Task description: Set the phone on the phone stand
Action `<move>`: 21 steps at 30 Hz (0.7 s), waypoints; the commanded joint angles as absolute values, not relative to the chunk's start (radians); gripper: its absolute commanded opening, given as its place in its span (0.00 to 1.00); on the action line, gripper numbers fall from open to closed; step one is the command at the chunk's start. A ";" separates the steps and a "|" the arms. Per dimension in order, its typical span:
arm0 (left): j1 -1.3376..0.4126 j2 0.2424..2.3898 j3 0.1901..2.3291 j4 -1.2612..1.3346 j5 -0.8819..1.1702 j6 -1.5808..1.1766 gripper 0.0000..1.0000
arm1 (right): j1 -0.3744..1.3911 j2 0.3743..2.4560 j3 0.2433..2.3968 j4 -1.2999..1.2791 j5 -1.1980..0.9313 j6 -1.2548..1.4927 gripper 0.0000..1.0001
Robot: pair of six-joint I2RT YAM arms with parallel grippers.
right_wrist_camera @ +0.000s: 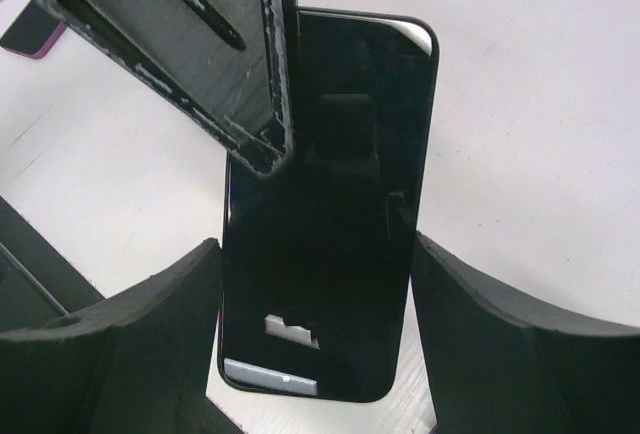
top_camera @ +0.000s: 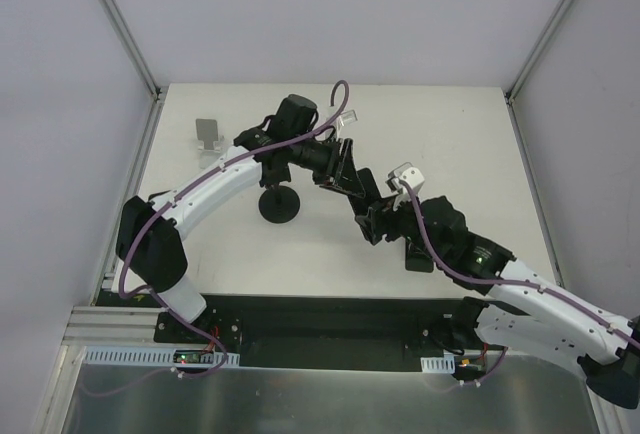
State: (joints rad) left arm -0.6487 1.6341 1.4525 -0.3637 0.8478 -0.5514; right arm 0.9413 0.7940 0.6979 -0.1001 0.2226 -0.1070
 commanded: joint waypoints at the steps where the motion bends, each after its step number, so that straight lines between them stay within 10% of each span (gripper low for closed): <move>1: -0.657 1.634 1.476 -0.301 0.949 -0.592 0.31 | 0.948 0.752 0.687 -0.015 0.219 -0.129 0.01; 6: -0.661 1.596 1.437 -0.293 0.927 -0.584 0.00 | 0.953 0.732 0.670 -0.017 0.219 -0.120 0.01; 9: -0.663 1.545 1.416 -0.293 0.853 -0.565 0.00 | 0.957 0.729 0.679 -0.028 0.207 -0.092 0.01; 14: -0.670 1.404 1.356 -0.293 0.611 -0.509 0.00 | 0.963 0.773 0.776 -0.211 0.238 0.079 0.76; 17: -0.670 1.243 1.286 -0.255 0.445 -0.495 0.00 | 0.966 0.799 0.814 -0.297 0.239 0.219 0.96; 21: -0.670 1.076 1.131 -0.126 0.374 -0.518 0.00 | 0.968 0.773 0.787 -0.266 0.184 0.348 0.97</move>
